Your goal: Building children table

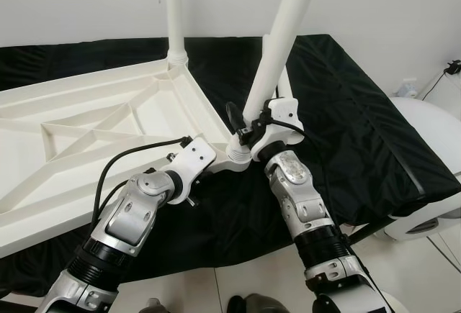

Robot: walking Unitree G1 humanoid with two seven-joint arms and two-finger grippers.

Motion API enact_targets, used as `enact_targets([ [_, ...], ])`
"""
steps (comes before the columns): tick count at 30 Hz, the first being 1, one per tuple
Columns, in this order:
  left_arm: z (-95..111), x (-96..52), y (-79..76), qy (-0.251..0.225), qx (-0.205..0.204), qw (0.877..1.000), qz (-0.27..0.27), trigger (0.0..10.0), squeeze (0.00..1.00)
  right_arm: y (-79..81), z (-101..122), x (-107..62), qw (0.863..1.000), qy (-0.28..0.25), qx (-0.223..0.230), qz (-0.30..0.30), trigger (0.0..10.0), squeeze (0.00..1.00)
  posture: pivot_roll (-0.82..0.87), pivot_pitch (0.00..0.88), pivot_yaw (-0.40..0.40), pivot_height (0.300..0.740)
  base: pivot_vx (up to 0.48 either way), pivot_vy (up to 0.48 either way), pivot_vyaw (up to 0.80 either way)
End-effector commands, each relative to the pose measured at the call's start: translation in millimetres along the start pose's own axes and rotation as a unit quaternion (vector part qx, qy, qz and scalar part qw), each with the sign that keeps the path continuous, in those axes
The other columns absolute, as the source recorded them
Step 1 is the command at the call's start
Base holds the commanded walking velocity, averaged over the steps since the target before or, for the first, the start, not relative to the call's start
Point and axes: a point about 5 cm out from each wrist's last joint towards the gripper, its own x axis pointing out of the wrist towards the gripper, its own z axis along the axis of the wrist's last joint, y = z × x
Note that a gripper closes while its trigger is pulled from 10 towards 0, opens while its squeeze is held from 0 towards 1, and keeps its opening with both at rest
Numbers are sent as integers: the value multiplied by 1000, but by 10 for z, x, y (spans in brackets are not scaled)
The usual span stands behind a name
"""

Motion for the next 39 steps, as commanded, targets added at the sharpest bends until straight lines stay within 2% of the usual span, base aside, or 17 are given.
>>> enact_targets([
  [1, 85, 8, -148, -16, 14, 999, -43, 10000, 0, -142, -251, -74, 997, 61, -4, -45, 10000, 0, 51, 59, -64, 740, 0, 0, 0],
  [6, 85, -6, -173, -17, 13, 999, -45, 10000, 0, -102, -247, 21, 995, 63, -15, -71, 10000, 0, 54, 69, -68, 740, 0, 0, 0],
  [11, 91, -12, -187, -18, 12, 999, -46, 10000, 0, -85, -259, 56, 993, 65, -25, -95, 10000, 0, 53, 70, -69, 740, 0, 0, 0],
  [16, 102, -8, -201, -20, 11, 999, -48, 10000, 0, -95, -296, 96, 985, 72, -47, -148, 10000, 0, 51, 72, -74, 740, 0, 0, 0],
  [18, 102, -8, -201, -20, 11, 999, -48, 10000, 0, -95, -296, 96, 985, 72, -47, -148, 10000, 0, 51, 72, -74, 740, 0, 0, 0],
  [27, 122, -12, -213, -24, 11, 999, -47, 10000, 0, -152, -317, 101, 965, 69, -50, -248, 10000, 0, 55, 69, -80, 740, 0, 0, 0],
  [39, 124, -10, -223, -25, 10, 999, -47, 10000, 0, -191, -268, 137, 962, 56, -49, -264, 10000, 0, 53, 57, -80, 740, 0, 0, 0],
])
